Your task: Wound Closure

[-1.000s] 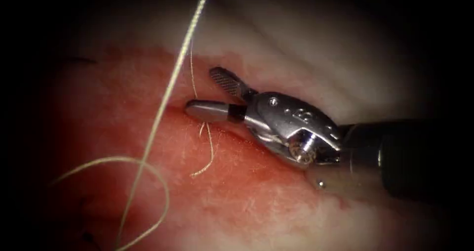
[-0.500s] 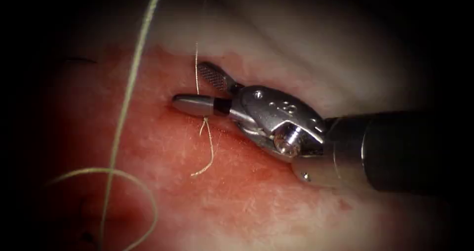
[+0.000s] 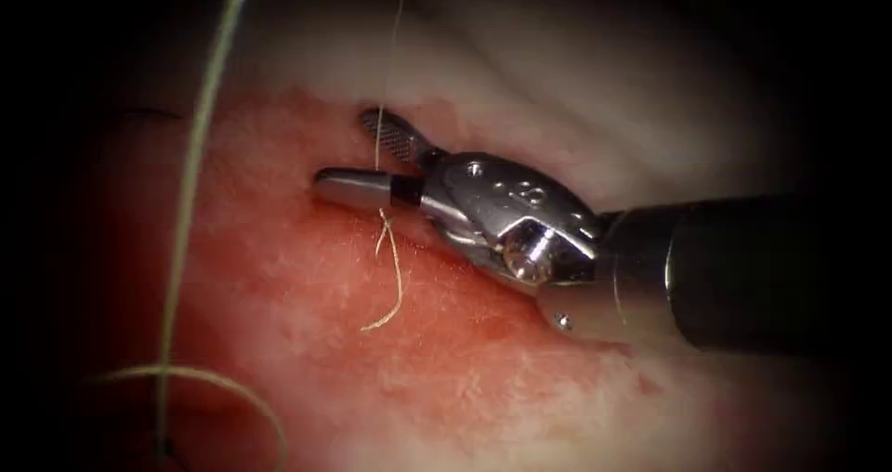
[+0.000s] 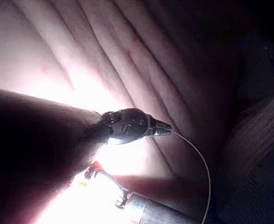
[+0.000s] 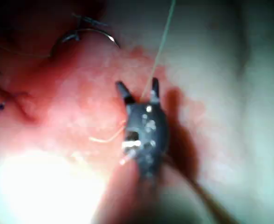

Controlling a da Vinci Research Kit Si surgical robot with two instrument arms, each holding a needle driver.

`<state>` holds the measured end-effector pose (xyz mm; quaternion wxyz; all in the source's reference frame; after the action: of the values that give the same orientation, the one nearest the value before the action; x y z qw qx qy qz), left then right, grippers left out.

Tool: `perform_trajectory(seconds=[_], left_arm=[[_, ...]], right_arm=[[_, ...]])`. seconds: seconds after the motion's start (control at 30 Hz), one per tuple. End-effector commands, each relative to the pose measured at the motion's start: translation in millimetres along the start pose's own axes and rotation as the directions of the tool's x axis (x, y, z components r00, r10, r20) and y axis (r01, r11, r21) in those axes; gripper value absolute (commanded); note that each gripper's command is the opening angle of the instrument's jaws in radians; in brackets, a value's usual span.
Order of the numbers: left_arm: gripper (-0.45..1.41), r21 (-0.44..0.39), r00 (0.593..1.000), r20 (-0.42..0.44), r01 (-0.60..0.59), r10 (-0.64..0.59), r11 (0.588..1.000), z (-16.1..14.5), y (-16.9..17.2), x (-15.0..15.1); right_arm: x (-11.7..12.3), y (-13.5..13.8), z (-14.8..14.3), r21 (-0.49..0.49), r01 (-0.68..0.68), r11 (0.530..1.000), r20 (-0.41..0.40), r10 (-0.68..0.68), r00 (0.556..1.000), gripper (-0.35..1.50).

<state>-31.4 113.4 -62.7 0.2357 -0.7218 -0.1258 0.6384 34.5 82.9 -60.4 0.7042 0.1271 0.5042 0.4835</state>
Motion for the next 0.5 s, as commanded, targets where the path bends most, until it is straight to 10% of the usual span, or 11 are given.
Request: perform_trajectory(seconds=[0.03,0.5], left_arm=[[-0.35,-0.006,1.0,-0.003,0.001,-0.001,1.0,0.7,0.0,-0.3],[-0.35,-0.037,1.0,-0.021,0.007,-0.007,0.999,2.0,3.0,0.7]], right_arm=[[-0.3,-0.2,1.0,0.005,0.001,1.0,-0.001,-0.001,1.0,1.43],[-0.3,-0.8,2.7,0.025,0.004,1.0,0.006,-0.004,1.0,1.41]])
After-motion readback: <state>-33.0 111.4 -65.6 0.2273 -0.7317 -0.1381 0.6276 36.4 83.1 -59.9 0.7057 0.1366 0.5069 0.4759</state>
